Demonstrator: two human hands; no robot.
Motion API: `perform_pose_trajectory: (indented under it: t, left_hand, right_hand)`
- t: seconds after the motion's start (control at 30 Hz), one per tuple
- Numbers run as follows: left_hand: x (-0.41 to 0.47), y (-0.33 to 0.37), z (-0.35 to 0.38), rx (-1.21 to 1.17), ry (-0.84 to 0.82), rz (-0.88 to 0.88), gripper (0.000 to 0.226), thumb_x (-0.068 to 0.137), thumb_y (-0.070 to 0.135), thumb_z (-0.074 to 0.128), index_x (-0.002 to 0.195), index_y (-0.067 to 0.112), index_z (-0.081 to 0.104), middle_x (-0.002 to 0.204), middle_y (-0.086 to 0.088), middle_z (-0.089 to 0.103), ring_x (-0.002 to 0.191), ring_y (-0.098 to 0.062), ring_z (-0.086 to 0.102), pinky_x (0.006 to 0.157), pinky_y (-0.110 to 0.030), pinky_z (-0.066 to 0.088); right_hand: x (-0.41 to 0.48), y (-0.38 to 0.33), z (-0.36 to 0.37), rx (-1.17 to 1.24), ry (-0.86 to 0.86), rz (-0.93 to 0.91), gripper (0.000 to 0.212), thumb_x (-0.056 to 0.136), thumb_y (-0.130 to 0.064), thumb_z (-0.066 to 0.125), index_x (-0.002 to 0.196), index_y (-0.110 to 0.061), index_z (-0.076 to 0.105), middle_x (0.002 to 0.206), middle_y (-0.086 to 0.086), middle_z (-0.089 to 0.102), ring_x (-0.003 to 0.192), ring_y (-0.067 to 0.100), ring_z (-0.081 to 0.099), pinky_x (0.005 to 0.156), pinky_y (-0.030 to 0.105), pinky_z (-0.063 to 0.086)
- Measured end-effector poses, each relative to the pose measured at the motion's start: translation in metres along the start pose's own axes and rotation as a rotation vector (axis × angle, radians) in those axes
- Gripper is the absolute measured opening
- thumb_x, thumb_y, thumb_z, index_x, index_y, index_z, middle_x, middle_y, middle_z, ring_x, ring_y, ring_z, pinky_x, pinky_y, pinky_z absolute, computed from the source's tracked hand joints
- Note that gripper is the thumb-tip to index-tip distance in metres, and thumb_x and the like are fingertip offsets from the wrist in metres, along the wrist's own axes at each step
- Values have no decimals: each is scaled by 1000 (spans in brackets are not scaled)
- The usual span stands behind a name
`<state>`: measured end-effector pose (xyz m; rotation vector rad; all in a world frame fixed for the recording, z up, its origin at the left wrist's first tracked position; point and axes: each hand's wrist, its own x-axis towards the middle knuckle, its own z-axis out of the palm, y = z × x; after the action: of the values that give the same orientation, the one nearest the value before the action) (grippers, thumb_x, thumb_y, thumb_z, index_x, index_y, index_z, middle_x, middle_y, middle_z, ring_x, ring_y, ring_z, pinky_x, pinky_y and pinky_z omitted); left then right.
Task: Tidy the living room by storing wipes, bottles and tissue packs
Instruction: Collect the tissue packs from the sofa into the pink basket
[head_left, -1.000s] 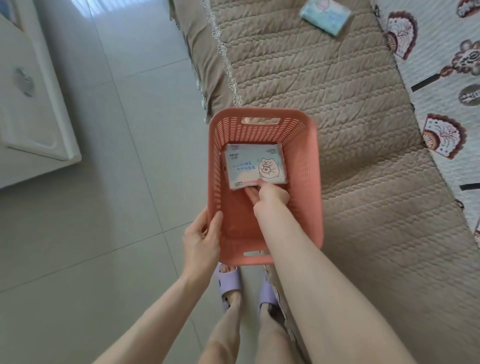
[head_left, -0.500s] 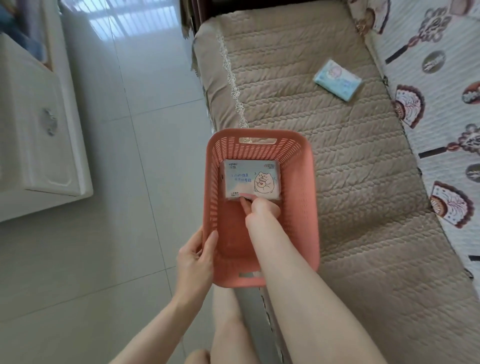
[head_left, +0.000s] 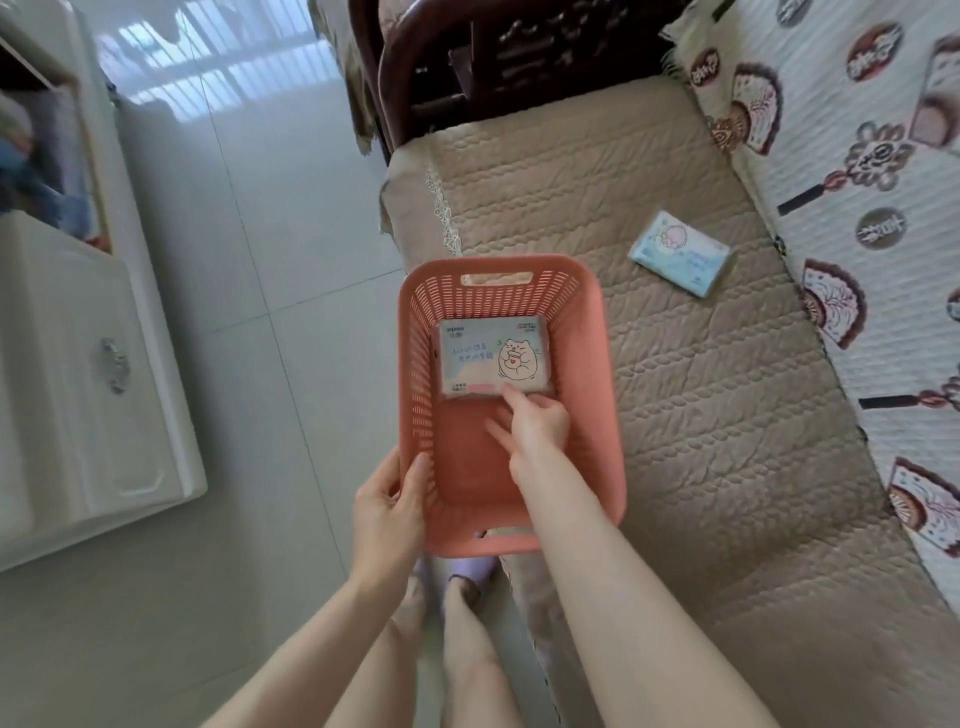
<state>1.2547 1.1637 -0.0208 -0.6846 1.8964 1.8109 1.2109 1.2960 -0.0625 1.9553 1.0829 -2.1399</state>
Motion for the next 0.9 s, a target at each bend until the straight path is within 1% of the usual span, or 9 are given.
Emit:
perform_pose_trajectory:
  t: [0.07, 0.17, 0.23, 0.3, 0.4, 0.57, 0.73, 0.83, 0.9]
  left_hand:
    - [21, 13, 10, -6, -5, 3, 20, 98, 5, 50, 90, 9, 67, 77, -3, 69, 67, -7, 61, 63, -19, 54]
    - [57, 31, 22, 23, -25, -3, 18, 98, 8, 50, 91, 12, 67, 85, -11, 67, 77, -18, 59, 71, -30, 51]
    - [84, 44, 30, 41, -49, 0, 18, 98, 8, 50, 95, 12, 67, 89, -12, 66, 80, -20, 58, 68, -23, 53]
    - [108, 60, 37, 62, -54, 3, 19, 99, 8, 49, 97, 13, 67, 89, -11, 66, 80, -19, 58, 67, -22, 53]
    - [143, 87, 42, 125, -69, 0, 24, 99, 7, 49, 90, 18, 68, 90, -12, 67, 82, -21, 58, 76, -35, 49]
    - [194, 123, 46, 199, -119, 23, 25, 99, 10, 50, 88, 23, 69, 88, -8, 68, 81, -20, 59, 78, -36, 50]
    - [229, 135, 53, 260, -128, 31, 22, 97, 16, 55, 87, 25, 71, 81, 0, 70, 75, -15, 61, 64, -20, 53]
    - [240, 137, 62, 276, -153, 10, 18, 97, 18, 56, 88, 22, 71, 83, -3, 69, 78, -18, 60, 73, -31, 51]
    - [244, 138, 68, 278, -161, -1, 17, 97, 19, 56, 87, 19, 70, 85, -7, 67, 80, -21, 59, 77, -36, 49]
  right_hand:
    - [7, -23, 7, -28, -11, -70, 26, 82, -4, 70, 99, -9, 51, 110, 20, 61, 109, 30, 61, 71, 37, 57]
    - [21, -56, 20, -129, -24, -200, 20, 85, -12, 69, 96, -12, 53, 92, 2, 61, 86, 17, 63, 68, 33, 58]
    - [29, -77, 32, -238, 15, -303, 19, 84, -19, 70, 97, -11, 58, 83, -5, 61, 70, 11, 61, 74, 41, 60]
    - [34, -94, 46, -343, -19, -400, 17, 83, -26, 69, 96, -17, 63, 82, -9, 64, 78, 16, 67, 82, 47, 57]
    - [37, -119, 69, -398, -107, -478, 14, 81, -39, 68, 90, -33, 59, 99, -7, 69, 97, 14, 67, 88, 43, 55]
    - [58, -171, 81, -195, 16, -546, 28, 85, -27, 70, 108, -20, 57, 105, 1, 67, 93, 10, 66, 86, 36, 55]
    - [91, -199, 68, -93, 110, -499, 37, 87, -20, 68, 120, -10, 54, 94, -9, 61, 82, 3, 62, 79, 29, 55]
    - [118, -202, 53, -20, 159, -422, 34, 87, -21, 68, 115, -14, 52, 96, -8, 60, 97, 13, 62, 71, 25, 53]
    - [135, -202, 41, 23, 202, -348, 35, 85, -24, 70, 115, -16, 53, 101, -7, 62, 104, 16, 62, 74, 28, 54]
